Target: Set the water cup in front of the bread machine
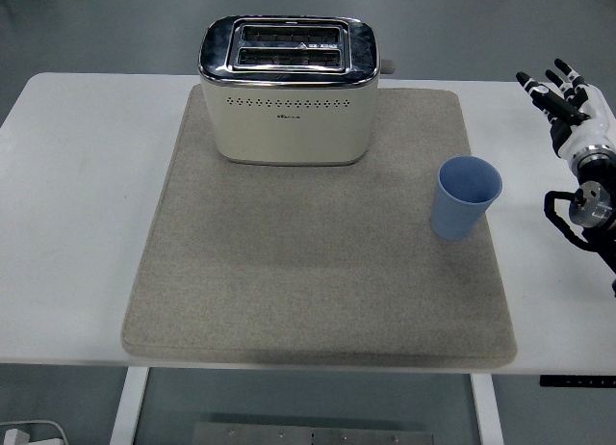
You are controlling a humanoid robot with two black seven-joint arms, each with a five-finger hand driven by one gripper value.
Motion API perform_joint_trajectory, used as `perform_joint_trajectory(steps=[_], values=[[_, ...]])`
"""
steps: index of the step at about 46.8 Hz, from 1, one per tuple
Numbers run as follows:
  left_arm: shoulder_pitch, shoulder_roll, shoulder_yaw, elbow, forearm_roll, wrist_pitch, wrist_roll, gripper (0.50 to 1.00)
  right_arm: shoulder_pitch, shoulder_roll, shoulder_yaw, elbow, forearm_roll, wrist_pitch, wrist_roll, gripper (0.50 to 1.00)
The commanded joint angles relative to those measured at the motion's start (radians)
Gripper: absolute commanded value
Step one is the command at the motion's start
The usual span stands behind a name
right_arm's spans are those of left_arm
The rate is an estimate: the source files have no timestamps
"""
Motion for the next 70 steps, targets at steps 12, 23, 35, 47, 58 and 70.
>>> perform_joint_trajectory(steps=[12,23,35,47,58,70], values=[[0.000,0.000,0.000,0.000,0.001,0.000,0.000,1.000,-0.020,-0.031,-0.005,0.047,-0.013,0.058,0.203,0.921],[0.000,0.000,0.000,0.000,0.000,0.000,0.000,1.000,-0.029,-0.064,-0.038,0.072,-0.097,0.067,0.203,0.919],[0.000,0.000,0.000,0.000,0.000,0.000,0.000,1.000,-0.066,-0.235,-0.170,0.273,-0.172,0.084,0.203,0.919],[0.000,0.000,0.000,0.000,0.001,0.000,0.000,1.000,-0.082,-0.385,-0.288,0.357,-0.253,0.129,0.241,0.921],[0.000,0.000,0.000,0.000,0.001,0.000,0.000,1.000,-0.167,-0.511,-0.293,0.448,-0.341,0.195,0.267,0.921],[0.000,0.000,0.000,0.000,0.001,0.000,0.000,1.000,-0.247,-0.646,-0.295,0.506,-0.341,0.328,0.329,0.921]])
